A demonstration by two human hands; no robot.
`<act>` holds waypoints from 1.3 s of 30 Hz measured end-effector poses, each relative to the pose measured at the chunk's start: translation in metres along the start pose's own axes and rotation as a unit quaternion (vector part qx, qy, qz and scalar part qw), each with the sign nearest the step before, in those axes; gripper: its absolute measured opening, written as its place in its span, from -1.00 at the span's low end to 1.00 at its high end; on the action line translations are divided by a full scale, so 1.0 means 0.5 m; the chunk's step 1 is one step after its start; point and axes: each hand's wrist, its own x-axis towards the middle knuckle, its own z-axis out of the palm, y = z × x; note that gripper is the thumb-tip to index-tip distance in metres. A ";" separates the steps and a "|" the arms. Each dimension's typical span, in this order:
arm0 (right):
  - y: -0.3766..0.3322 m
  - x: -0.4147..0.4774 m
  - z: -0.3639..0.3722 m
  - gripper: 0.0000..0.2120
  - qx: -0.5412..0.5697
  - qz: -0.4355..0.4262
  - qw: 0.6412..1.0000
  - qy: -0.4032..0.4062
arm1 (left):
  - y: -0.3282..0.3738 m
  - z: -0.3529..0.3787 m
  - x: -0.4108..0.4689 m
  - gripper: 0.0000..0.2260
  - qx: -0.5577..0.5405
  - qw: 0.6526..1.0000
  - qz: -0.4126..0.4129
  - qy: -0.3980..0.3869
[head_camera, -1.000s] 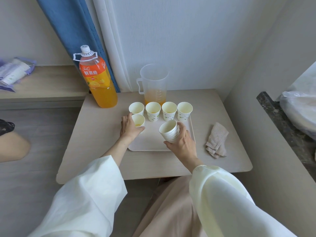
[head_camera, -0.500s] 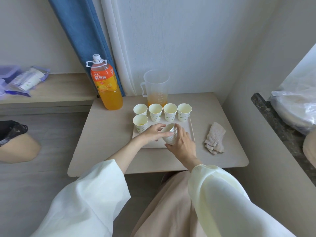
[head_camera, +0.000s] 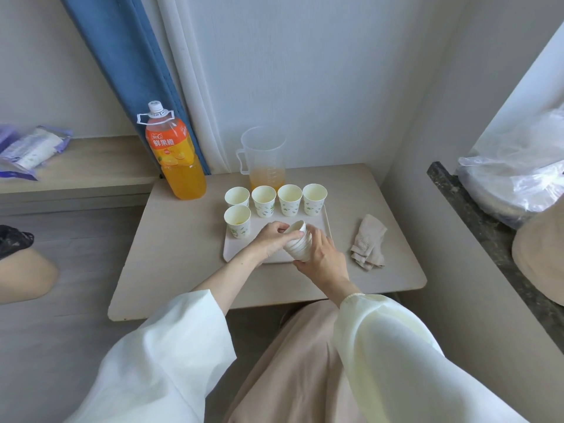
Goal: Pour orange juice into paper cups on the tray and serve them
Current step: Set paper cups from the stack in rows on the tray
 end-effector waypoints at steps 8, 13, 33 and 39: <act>0.038 0.010 -0.004 -0.17 0.020 0.047 0.998 0.029 | -0.002 -0.090 0.039 -0.17 0.047 0.984 -0.003 0.173; 0.036 0.037 -0.009 -0.15 0.038 0.039 0.998 0.032 | -0.021 -0.083 0.085 -0.19 0.277 0.930 0.057 0.233; 0.041 0.085 0.022 -0.14 0.083 0.032 0.996 0.006 | -0.047 -0.051 0.155 -0.20 0.359 0.905 0.018 0.227; 0.038 0.084 0.029 -0.13 0.091 0.031 0.995 0.003 | -0.060 -0.055 0.165 -0.20 0.344 0.912 0.012 0.224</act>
